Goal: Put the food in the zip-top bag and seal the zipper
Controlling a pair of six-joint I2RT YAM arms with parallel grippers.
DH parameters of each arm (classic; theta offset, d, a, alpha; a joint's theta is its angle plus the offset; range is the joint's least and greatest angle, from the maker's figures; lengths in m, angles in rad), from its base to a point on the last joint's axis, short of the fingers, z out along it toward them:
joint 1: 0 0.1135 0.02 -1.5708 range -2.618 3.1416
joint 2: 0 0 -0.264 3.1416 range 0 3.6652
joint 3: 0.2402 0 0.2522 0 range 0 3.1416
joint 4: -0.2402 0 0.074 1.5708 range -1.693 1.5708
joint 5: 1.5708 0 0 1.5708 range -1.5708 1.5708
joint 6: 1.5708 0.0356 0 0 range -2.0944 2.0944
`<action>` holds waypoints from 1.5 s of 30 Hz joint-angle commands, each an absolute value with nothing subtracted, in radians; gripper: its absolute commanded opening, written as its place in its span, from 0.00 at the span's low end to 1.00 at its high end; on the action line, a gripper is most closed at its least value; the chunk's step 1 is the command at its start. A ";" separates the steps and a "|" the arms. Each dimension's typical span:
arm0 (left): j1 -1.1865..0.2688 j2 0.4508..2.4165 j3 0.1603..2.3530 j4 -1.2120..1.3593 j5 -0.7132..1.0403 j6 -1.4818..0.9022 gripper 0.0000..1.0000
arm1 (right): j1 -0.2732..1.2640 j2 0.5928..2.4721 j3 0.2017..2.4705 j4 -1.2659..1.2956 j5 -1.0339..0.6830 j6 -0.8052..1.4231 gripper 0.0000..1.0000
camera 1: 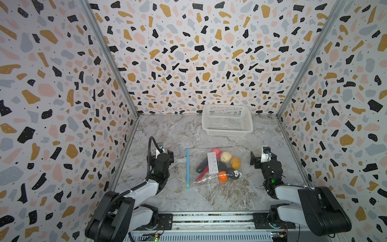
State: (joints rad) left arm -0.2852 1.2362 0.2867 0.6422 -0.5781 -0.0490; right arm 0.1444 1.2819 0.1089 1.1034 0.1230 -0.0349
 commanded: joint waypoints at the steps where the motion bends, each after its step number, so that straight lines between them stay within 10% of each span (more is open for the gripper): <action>1: -0.225 1.281 0.264 0.960 -0.487 0.061 0.97 | 0.133 1.342 0.091 1.348 0.118 -0.053 1.00; 45: -0.095 1.459 0.220 1.159 -0.321 -0.022 0.99 | 0.063 1.497 0.219 1.235 -0.022 -0.025 0.99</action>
